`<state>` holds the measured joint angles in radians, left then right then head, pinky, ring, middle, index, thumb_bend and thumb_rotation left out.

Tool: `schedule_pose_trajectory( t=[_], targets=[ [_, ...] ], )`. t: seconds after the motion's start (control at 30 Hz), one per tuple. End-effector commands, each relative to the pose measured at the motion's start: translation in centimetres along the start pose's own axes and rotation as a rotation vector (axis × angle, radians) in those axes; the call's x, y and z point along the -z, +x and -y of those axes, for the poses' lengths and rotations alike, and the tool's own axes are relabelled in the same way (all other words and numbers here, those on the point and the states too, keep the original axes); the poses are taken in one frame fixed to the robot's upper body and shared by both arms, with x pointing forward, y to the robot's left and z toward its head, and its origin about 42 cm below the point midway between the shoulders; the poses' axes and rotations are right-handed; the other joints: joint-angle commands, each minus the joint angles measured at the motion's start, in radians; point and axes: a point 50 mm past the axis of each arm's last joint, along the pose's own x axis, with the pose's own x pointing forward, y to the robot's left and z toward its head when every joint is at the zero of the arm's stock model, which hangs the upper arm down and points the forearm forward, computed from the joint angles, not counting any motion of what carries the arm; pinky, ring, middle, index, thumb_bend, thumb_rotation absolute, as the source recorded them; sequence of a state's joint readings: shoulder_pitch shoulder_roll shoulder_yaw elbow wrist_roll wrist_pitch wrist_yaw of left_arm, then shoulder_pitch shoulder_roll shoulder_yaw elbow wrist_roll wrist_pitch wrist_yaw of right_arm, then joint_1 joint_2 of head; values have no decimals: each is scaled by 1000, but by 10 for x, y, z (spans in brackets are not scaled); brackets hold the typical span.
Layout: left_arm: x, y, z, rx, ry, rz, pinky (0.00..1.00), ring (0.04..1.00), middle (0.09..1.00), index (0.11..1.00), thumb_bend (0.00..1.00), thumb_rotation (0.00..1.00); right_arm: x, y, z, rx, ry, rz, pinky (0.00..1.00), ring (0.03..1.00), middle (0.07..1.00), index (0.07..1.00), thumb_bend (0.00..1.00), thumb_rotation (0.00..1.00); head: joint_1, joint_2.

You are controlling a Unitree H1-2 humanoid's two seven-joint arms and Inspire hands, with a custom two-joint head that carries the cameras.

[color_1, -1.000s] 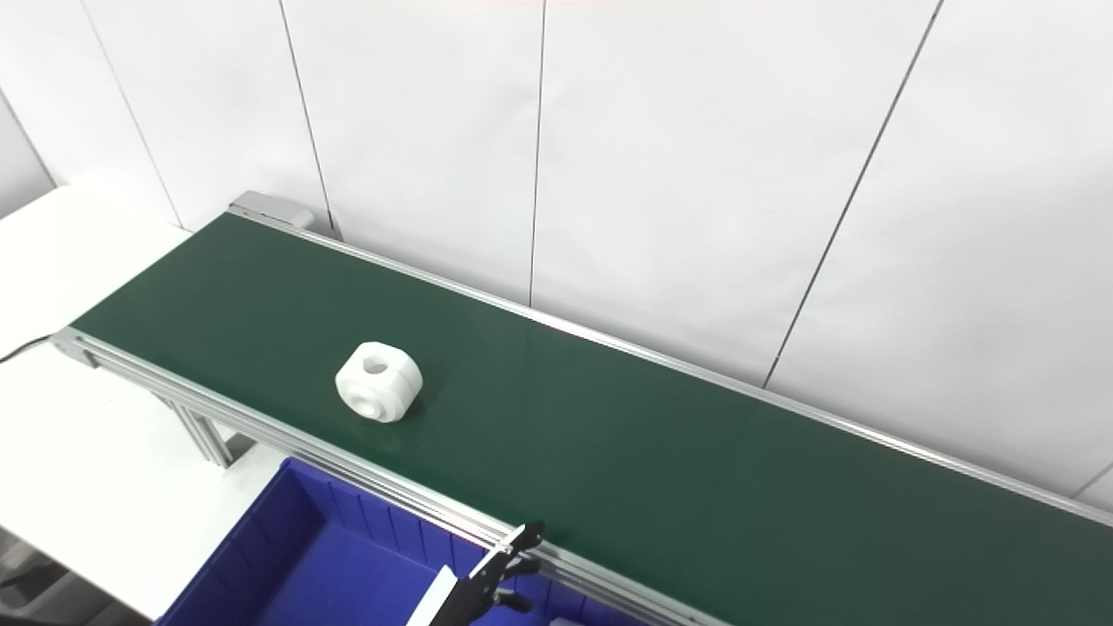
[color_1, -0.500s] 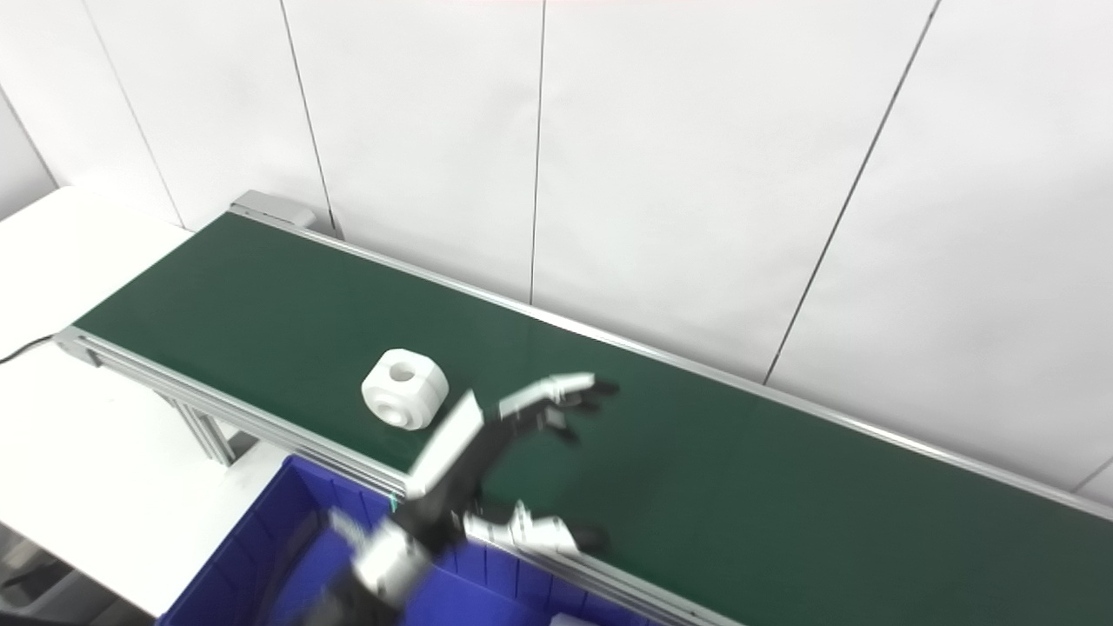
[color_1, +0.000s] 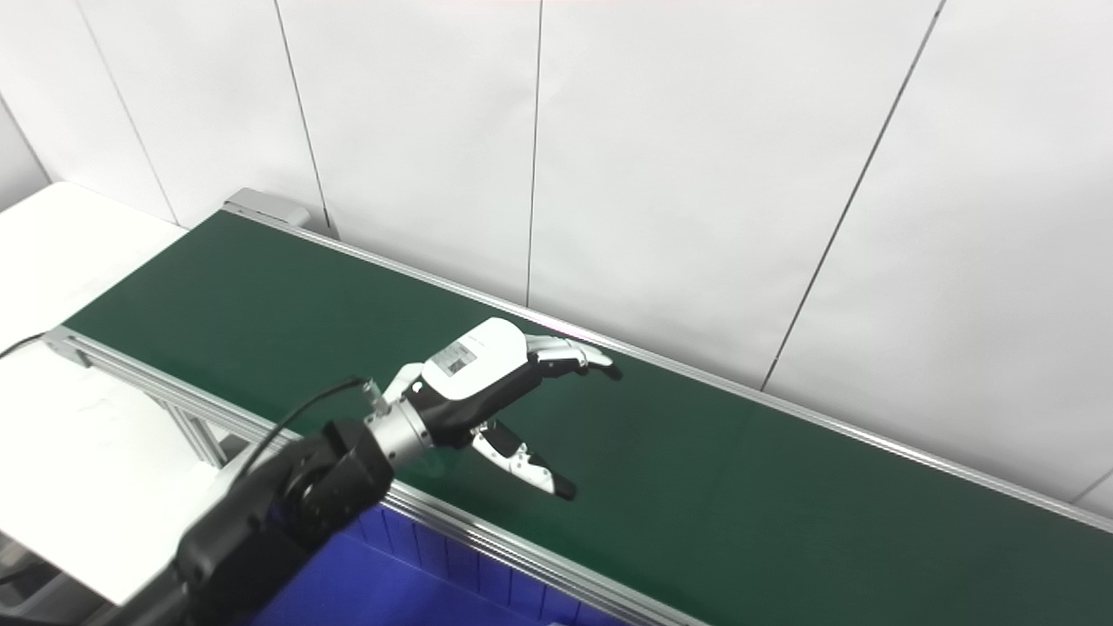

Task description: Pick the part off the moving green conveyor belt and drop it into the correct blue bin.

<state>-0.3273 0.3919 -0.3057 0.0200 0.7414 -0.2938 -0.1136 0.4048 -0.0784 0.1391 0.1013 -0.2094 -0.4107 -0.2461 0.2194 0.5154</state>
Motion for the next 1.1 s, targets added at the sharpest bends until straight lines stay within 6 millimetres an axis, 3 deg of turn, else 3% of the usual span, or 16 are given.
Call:
schedule_pose_trajectory(
  t=[0.0, 0.13, 0.37, 0.77, 1.0, 1.07],
  targets=[
    [10, 11, -16, -6, 83, 52, 699, 762, 789, 773, 950, 392, -12, -1, -1, 4, 13, 67, 873, 924, 1000, 1000, 649, 1000, -2, 1],
    [33, 13, -16, 61, 133, 25, 718, 761, 780, 766, 962, 349, -14, -2, -3, 4, 13, 73, 867, 917, 1000, 1000, 659, 1000, -7, 6],
    [62, 6, -16, 165, 201, -12, 743, 777, 781, 750, 939, 375, -16, -5, -2, -2, 14, 68, 857, 910, 1000, 1000, 708, 1000, -8, 17],
    [86, -14, -21, 310, 269, -92, 769, 807, 805, 766, 934, 373, -17, -6, -3, -11, 19, 72, 835, 900, 1000, 1000, 735, 1000, -9, 25],
    [101, -27, -11, 223, 386, -170, 718, 756, 765, 746, 904, 216, -15, -4, -5, -8, 26, 69, 823, 886, 1000, 1000, 740, 1000, -15, 15],
    [103, -27, -5, 196, 400, -180, 687, 720, 731, 724, 880, 123, -15, -4, -5, -9, 26, 71, 814, 882, 1000, 1000, 733, 1000, -15, 15]
  ],
)
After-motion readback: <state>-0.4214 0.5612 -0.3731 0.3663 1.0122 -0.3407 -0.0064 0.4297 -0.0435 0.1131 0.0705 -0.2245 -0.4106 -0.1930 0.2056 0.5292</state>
